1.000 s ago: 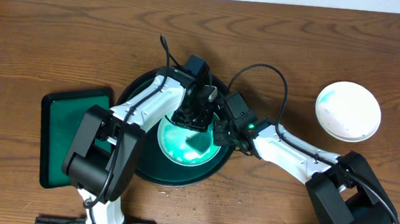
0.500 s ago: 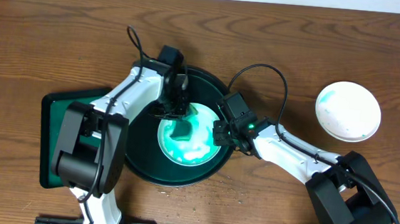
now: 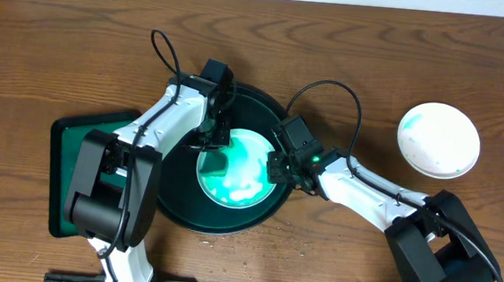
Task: Clean dirty plates on tray and stack at the side
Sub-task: 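Keep scrubbing the plate surface with the sponge in the left gripper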
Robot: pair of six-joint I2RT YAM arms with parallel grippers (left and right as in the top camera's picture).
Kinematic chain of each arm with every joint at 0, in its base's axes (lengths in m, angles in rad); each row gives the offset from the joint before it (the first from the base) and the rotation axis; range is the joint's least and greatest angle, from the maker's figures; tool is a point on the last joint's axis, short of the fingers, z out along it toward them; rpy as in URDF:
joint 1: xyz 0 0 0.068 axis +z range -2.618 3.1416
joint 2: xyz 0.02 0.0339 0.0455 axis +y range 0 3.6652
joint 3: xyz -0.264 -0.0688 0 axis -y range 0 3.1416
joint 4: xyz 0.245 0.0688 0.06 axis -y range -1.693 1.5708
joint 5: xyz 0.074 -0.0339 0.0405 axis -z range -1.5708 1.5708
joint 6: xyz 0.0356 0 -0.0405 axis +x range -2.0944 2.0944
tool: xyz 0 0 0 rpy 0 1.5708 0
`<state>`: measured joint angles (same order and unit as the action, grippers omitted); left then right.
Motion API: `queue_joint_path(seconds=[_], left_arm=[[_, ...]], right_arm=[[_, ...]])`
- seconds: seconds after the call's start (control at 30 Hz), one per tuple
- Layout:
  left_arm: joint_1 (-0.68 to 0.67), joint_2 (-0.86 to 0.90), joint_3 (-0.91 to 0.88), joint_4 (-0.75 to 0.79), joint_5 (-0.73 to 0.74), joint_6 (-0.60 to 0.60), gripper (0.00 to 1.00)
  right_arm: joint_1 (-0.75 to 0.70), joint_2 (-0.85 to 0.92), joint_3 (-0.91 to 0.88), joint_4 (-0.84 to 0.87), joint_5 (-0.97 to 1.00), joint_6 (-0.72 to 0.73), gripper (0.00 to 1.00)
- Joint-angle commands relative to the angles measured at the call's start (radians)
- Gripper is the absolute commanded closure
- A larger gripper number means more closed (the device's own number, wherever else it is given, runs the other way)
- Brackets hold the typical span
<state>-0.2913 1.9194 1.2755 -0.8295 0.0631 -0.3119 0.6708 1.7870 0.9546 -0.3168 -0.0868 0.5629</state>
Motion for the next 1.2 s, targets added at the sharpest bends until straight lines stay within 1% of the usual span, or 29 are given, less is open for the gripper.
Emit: queue_joint_path(seconds=[0.0, 0.17, 0.27, 0.4, 0.5, 0.63, 0.93, 1.03, 1.17], left_arm=[[0.051, 0.028, -0.011, 0.085, -0.227, 0.041, 0.93], [0.034, 0.028, -0.011, 0.154, -0.096, 0.156, 0.93], [0.019, 0.028, -0.011, 0.174, -0.046, 0.217, 0.93], [-0.002, 0.028, -0.011, 0.186, -0.04, 0.241, 0.93], [-0.016, 0.027, -0.011, 0.195, 0.031, 0.296, 0.93], [-0.041, 0.027, -0.011, 0.226, 0.084, 0.319, 0.93], [-0.087, 0.027, -0.011, 0.275, 0.088, 0.374, 0.93], [-0.09, 0.027, -0.011, 0.275, 0.169, 0.443, 0.93], [-0.09, 0.027, -0.008, 0.275, 0.272, 0.503, 0.93]], right_arm=[[0.016, 0.013, -0.003, -0.031, 0.026, 0.0, 0.99], [0.016, 0.013, -0.003, -0.037, 0.026, 0.001, 0.99], [0.016, 0.013, -0.003, -0.039, 0.026, 0.001, 0.99], [0.016, 0.013, -0.003, -0.039, 0.026, 0.001, 0.99], [0.016, 0.013, -0.003, -0.039, 0.026, 0.001, 0.99], [0.016, 0.013, -0.003, -0.04, 0.026, 0.001, 0.99], [0.016, 0.013, -0.003, -0.047, 0.025, 0.001, 0.99], [0.016, 0.013, -0.003, -0.048, 0.025, 0.001, 0.99], [0.016, 0.013, -0.003, -0.051, 0.026, 0.001, 0.99]])
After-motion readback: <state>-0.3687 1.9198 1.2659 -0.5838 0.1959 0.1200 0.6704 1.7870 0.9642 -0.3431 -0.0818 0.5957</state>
